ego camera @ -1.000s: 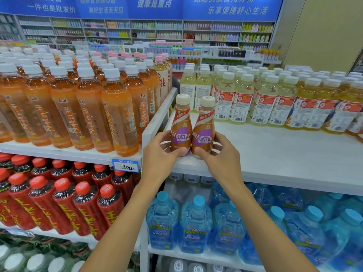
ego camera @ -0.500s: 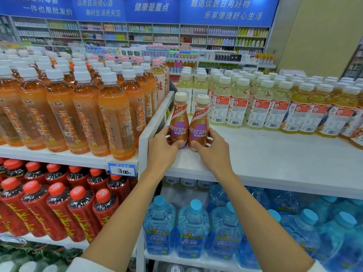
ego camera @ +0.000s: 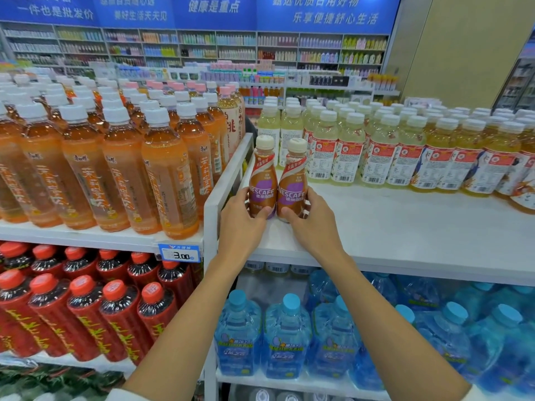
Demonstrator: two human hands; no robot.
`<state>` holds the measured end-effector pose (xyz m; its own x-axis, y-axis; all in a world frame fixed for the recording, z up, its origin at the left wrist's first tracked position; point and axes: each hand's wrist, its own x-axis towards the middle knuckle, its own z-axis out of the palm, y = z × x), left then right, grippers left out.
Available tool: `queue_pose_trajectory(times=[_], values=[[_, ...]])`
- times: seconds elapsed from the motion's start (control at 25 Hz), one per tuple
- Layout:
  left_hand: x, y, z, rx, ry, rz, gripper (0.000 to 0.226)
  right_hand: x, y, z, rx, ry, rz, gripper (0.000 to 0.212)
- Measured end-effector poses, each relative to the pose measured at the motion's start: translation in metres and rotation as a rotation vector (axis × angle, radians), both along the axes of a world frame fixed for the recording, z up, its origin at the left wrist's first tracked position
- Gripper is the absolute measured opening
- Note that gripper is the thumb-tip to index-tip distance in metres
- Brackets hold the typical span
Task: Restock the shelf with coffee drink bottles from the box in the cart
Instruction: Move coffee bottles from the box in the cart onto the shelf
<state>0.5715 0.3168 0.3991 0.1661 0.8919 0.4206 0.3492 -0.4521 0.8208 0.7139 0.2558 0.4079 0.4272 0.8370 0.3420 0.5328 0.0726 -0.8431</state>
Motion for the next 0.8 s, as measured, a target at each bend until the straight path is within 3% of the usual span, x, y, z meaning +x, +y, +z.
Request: queue_pose_trajectory(times=[0.24,0.36,0.6,0.8], values=[[-0.01,-0.027,-0.003,0.119,0.153,0.0,0.045,-0.011,-0.037,-0.007,-0.056,-0.275,-0.068,0.033],[-0.026,-0.061,-0.006,0.112,0.239,0.026,0.05,-0.018,-0.069,-0.007,-0.099,-0.356,-0.041,0.05],[-0.081,-0.165,-0.036,0.174,0.367,0.18,0.056,-0.043,-0.166,-0.031,-0.11,-0.37,0.092,0.052],[-0.142,-0.298,-0.102,-0.012,0.367,0.399,0.051,-0.08,-0.25,-0.104,-0.186,-0.246,0.268,0.043]])
